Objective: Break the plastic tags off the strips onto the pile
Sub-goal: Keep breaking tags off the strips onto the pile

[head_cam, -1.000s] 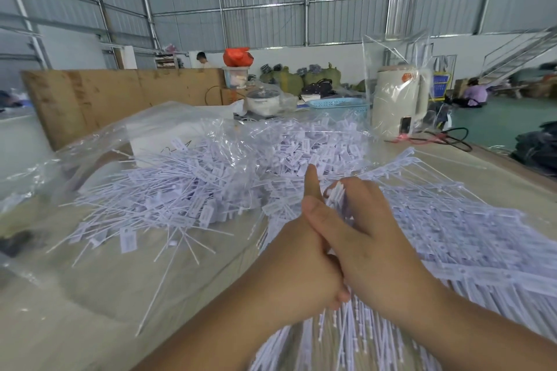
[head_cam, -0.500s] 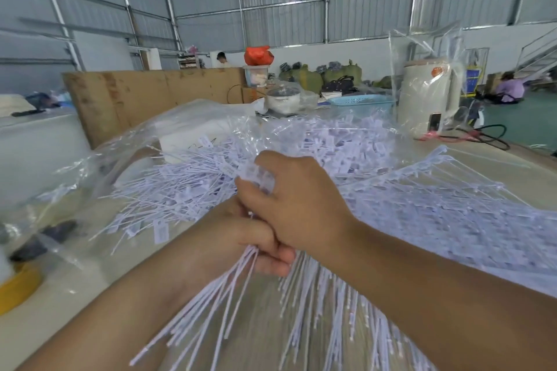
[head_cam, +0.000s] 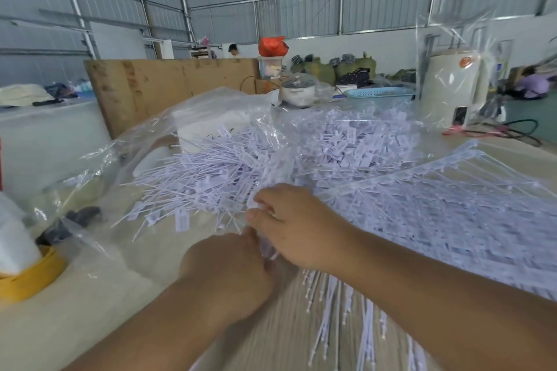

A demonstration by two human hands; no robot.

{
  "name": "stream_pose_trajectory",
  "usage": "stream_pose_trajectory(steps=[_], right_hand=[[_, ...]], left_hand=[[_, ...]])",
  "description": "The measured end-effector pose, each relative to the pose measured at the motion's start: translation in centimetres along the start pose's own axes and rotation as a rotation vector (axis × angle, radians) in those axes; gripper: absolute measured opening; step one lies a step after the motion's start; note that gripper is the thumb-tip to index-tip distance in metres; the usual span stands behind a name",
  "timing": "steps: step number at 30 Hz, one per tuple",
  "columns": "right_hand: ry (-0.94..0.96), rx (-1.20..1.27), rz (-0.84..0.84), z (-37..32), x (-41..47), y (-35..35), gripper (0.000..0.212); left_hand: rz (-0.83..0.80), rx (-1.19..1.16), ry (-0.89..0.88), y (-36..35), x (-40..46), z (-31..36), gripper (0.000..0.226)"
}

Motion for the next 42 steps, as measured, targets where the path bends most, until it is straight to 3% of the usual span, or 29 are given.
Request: stream_pose_trajectory(steps=[2,4,9,12,16,19,24,30,33,38,42], right_hand=[[0.048,-0.116,0.064,0.6,-0.2,1.8,0.022],[0.015,-0.238,0.080,2.1,-0.3,3.8,0.024],[-0.216,-0.562,-0.121,7.5,-1.1,7.1,0.042],[-0.228,-0.628,-0.190,9.0,-1.8,7.2,0.044],[-0.110,-0.703,-0.087,9.6,-1.9,6.9,0.034],[-0.035,-0.773,-0.055,9.2,-2.1,7.0,0.034],[0.108,-0.862,0.048,8.3,-2.7,7.9,0.031],[0.117,-0.856,0.127,6.8,-3.1,9.6,0.023],[0.123,-0.841,0.144,5.9,-3.3,10.4,0.021],[0.151,-0.804,0.187,4.7,-4.1,12.0,0.016],[0.176,-0.740,0.151,4.4,-4.7,13.9,0.027]], left_hand=[[-0.027,0.112,0.010,0.1,0.2,0.5,0.069],[-0.058,0.178,0.007,0.2,0.5,0.6,0.078],[-0.087,0.192,0.041,-0.1,1.4,1.1,0.090],[-0.150,0.034,0.102,0.2,1.9,1.4,0.097],[-0.301,-0.216,0.143,1.9,2.3,0.9,0.124],[-0.218,-0.111,0.079,3.5,2.0,1.7,0.111],[0.050,-0.026,-0.033,4.5,1.9,4.4,0.060],[0.330,-0.403,-0.100,4.6,3.6,6.6,0.043],[0.198,-0.630,-0.127,4.3,4.7,8.0,0.045],[-0.033,-1.298,-0.124,4.4,5.5,8.7,0.006],[-0.072,-1.592,-0.170,4.7,5.2,8.3,0.014]])
Point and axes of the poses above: each hand's wrist, its own x-axis towards the middle knuckle, its own y-axis out of the back of the hand, z = x × y, the point moved 1 cm from there along x, towards the middle knuckle, and after that the axes turned 5 degrees about z, right-handed, at the moved point
